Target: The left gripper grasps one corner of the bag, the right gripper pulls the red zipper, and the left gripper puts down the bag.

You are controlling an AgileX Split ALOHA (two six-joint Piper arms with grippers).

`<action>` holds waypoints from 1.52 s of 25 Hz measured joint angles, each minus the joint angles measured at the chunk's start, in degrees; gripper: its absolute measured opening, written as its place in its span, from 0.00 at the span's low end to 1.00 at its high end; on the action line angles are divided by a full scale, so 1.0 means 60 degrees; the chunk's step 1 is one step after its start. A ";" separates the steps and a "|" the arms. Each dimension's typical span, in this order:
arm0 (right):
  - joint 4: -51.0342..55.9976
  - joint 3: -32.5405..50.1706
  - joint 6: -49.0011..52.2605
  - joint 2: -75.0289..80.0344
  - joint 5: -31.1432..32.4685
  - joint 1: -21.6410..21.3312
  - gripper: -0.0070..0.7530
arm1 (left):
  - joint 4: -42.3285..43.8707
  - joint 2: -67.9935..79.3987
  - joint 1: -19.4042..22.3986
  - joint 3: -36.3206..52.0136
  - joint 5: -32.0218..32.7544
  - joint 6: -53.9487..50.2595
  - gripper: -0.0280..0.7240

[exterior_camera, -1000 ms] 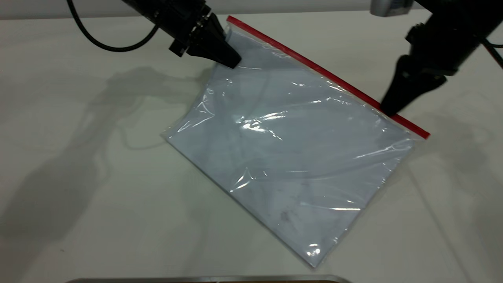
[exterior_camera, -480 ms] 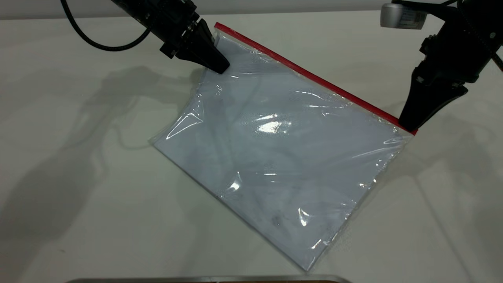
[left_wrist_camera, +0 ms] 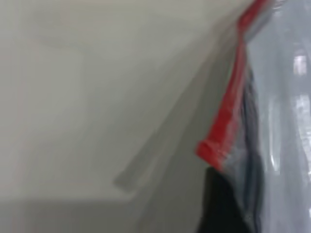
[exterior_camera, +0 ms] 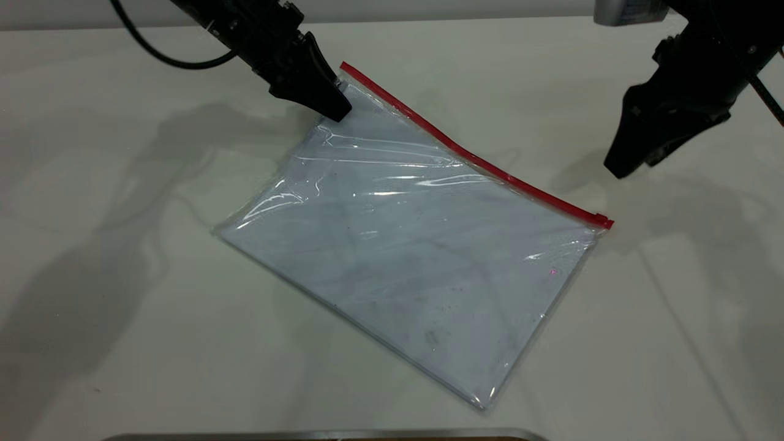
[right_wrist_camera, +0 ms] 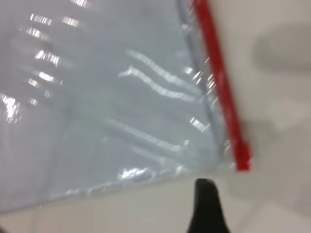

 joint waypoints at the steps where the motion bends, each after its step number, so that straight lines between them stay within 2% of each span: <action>1: -0.0010 -0.0238 0.0000 0.0000 0.0012 0.0000 0.80 | 0.0326 -0.0116 -0.0006 0.0000 -0.0188 -0.0481 0.80; 3: -0.0032 -0.0943 0.0143 0.0000 0.0303 0.0000 0.81 | 0.1063 -0.0401 -0.0019 -0.0134 -0.0290 -0.1553 0.88; 5: -0.0063 -0.1783 0.0400 0.0000 0.0861 0.0000 0.80 | 0.1796 -0.0815 -0.0019 -0.0392 -0.0278 -0.2944 0.90; 11: -0.0460 -0.5261 0.1477 0.0017 0.3560 0.0000 0.77 | 0.3289 -0.2240 -0.0019 -0.1361 0.0470 -0.6724 0.89; 13: -0.0812 -0.6674 0.1998 0.0020 0.4543 0.0000 0.77 | 0.3732 -0.2733 -0.0019 -0.1660 0.1027 -0.7574 0.88; 15: -0.1159 -0.7958 0.2616 0.0029 0.5425 0.0000 0.77 | 0.4071 -0.3296 -0.0019 -0.1813 0.1068 -0.8138 0.86; 17: -0.1562 -0.9212 0.3295 0.0036 0.5679 0.0000 0.77 | 0.4313 -0.3817 -0.0019 -0.1860 0.1068 -0.8615 0.84; 20: -0.2161 -1.0132 0.4355 -0.0236 0.5813 0.0000 0.77 | 0.4723 -0.4536 -0.0019 -0.1873 0.1068 -0.9351 0.81; 27: -0.2504 -0.9703 0.4874 -0.2354 0.5813 -0.0008 0.77 | 0.6412 -0.5851 -0.0019 -0.1873 0.1068 -1.1958 0.80; 33: -0.2391 -0.7805 0.4935 -0.5155 0.5813 -0.0008 0.76 | 0.7096 -0.7162 -0.0019 -0.1801 0.1068 -1.2787 0.80; 38: -0.1862 -0.6034 0.5041 -0.7219 0.5813 -0.0008 0.76 | 0.7324 -0.8810 -0.0019 -0.0571 0.1068 -1.2798 0.80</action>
